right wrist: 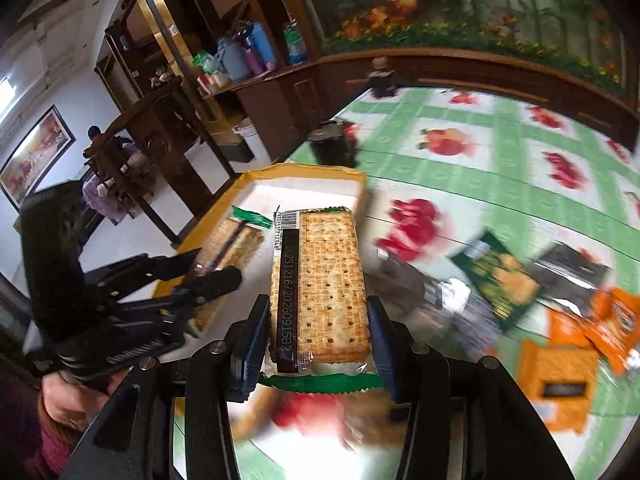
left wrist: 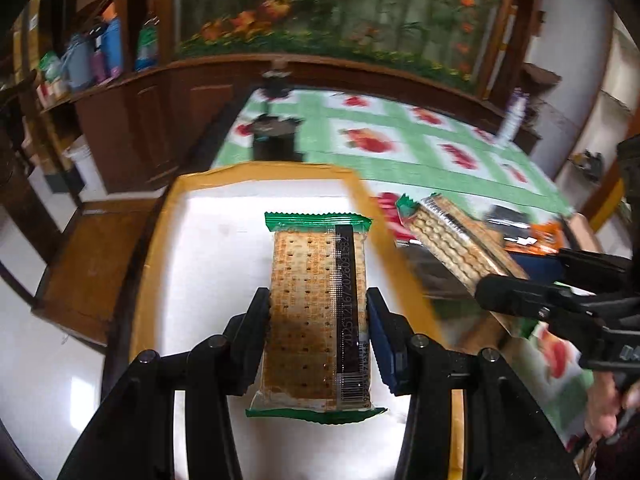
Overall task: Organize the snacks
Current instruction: 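Carry both cracker packs over the white tray and open both tools to release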
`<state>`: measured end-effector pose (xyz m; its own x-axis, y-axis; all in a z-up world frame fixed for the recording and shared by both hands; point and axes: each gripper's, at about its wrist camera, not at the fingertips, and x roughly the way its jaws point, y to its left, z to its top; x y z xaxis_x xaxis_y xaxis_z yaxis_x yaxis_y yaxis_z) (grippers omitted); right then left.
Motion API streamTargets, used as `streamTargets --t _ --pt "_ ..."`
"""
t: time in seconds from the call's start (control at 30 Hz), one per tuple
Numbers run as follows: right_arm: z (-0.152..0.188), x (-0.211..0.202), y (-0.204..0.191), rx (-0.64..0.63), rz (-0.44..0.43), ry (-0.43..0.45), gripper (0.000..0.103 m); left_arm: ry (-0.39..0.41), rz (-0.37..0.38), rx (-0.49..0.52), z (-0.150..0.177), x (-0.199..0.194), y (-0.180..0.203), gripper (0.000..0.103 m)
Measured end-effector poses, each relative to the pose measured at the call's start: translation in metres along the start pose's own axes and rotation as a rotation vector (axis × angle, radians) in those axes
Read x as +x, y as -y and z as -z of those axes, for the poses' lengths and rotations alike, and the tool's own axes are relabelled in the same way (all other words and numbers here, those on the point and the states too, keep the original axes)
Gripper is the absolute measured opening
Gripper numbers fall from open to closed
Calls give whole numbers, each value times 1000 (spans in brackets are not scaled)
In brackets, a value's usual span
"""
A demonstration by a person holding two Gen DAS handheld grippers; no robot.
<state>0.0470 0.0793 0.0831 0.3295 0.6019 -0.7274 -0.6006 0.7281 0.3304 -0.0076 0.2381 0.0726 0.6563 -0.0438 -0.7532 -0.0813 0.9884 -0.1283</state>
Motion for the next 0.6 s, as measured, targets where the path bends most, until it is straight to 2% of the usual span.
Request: streamTargets --t 0.1,0.27,0.5,0.6 --pt "-18 27 -8 17 -14 -28 51 -20 -40 -15 -10 15 -18 46" --pt "-45 74 -10 49 28 -69 51 -71 -95 -33 -21 43 -39 46" --pt "-62 117 -1 127 42 -122 51 -82 -105 -42 -25 51 -39 46" --pt "-65 129 -1 137 57 -137 51 -106 -131 -40 -25 59 -38 46"
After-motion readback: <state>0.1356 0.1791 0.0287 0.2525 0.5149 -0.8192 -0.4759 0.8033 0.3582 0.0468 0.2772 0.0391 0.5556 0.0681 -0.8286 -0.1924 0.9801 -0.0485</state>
